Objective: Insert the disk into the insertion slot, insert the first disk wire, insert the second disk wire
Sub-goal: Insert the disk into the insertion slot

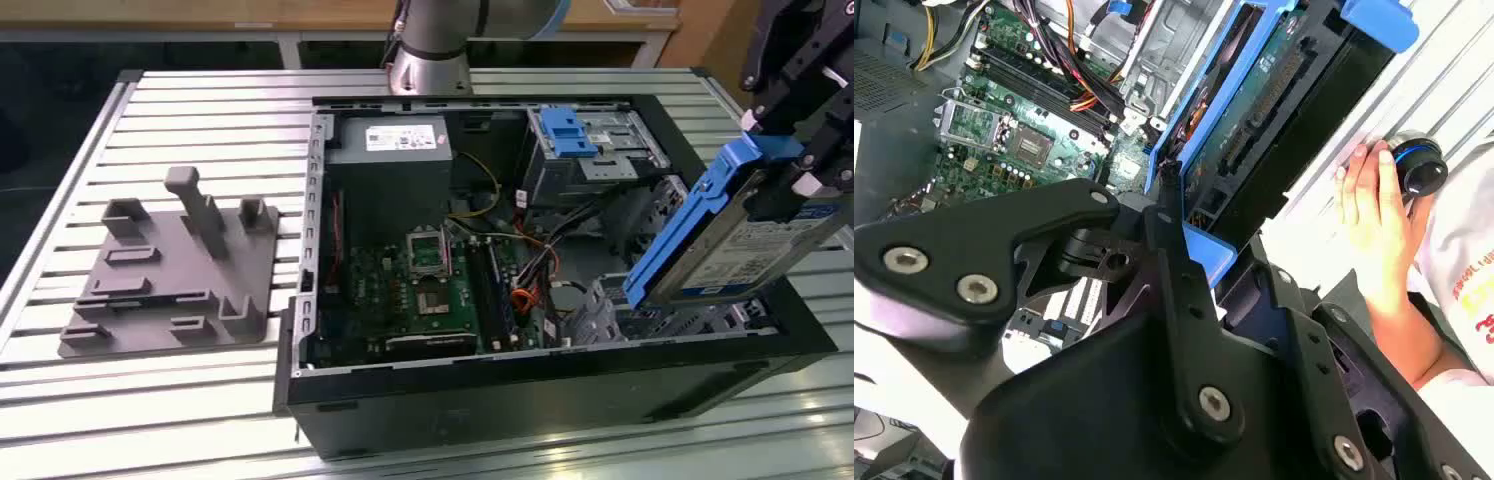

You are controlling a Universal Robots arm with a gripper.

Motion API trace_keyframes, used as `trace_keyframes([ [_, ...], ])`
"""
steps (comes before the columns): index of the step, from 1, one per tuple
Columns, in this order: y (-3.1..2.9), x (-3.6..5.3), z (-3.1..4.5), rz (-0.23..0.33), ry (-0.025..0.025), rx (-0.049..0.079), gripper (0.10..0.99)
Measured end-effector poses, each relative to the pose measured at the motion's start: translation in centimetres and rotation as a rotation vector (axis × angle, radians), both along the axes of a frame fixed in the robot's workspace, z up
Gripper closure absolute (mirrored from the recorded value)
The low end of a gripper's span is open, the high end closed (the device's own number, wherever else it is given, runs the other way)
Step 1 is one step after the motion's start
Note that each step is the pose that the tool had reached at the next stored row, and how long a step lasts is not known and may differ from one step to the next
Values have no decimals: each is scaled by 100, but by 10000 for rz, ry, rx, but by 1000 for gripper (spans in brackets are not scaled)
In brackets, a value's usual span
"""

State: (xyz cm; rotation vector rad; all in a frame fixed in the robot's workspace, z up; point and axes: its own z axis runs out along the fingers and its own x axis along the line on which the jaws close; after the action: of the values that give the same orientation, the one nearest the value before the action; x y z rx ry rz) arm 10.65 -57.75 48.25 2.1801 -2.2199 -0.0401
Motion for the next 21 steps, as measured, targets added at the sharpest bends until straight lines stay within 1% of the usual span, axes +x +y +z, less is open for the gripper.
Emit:
trace_keyframes([
  [13,0,0,1,-1,-1,6,722],
  [17,-1,0,0,-1,-1,116,722],
  [19,-1,-1,0,-2,0,201,722],
  [21,-2,0,0,-1,0,317,722],
])
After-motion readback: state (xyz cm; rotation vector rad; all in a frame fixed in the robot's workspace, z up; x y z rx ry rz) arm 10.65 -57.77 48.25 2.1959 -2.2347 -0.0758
